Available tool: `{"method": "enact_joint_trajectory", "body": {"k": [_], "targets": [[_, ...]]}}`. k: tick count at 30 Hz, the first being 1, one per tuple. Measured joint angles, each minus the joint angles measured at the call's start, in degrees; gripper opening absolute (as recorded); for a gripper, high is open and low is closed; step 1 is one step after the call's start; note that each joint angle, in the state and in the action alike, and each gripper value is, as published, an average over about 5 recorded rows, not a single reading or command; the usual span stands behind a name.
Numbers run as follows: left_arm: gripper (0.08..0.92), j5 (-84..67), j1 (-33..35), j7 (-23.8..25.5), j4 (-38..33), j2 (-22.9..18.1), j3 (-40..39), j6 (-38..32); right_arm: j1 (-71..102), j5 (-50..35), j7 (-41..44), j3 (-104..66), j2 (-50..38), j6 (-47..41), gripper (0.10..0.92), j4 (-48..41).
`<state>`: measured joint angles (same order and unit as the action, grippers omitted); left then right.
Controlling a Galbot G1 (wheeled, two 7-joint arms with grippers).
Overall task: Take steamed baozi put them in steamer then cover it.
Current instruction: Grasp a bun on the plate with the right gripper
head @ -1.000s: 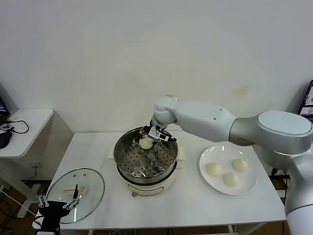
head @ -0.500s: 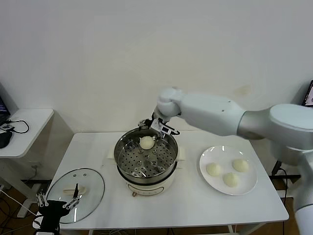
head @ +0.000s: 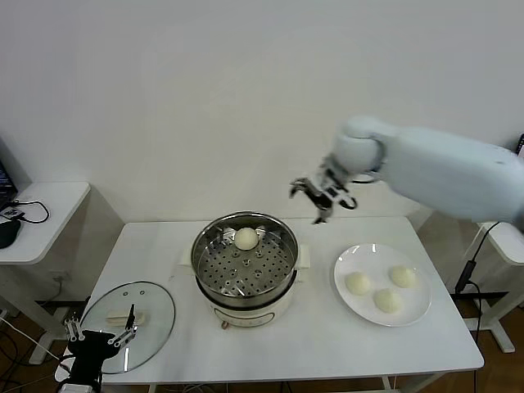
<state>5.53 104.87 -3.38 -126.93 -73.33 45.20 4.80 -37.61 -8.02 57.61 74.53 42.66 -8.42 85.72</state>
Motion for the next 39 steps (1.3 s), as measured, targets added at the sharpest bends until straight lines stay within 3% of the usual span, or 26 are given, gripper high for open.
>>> {"method": "enact_joint_trajectory", "body": {"k": [7,15,39], "targets": [[0.823,-0.1,-0.3,0.1,0.6,0.8,-0.2,0.1,6.3,1.0,-0.1,-2.5,-8.1,-4.7,0.823,3.1],[0.823,0.2,-0.5,0.2,1.2,0.8,-0.7,0.6,16.1,3.3,-0.4,-8.4,-11.0,-6.8,0.823,3.1],[0.823,0.2,0.7,0.3,1.6,-0.1,1.3,0.8,35.8,13.5,-0.7,-21.3,-2.3,-7.2,0.823,-9.9]]}}
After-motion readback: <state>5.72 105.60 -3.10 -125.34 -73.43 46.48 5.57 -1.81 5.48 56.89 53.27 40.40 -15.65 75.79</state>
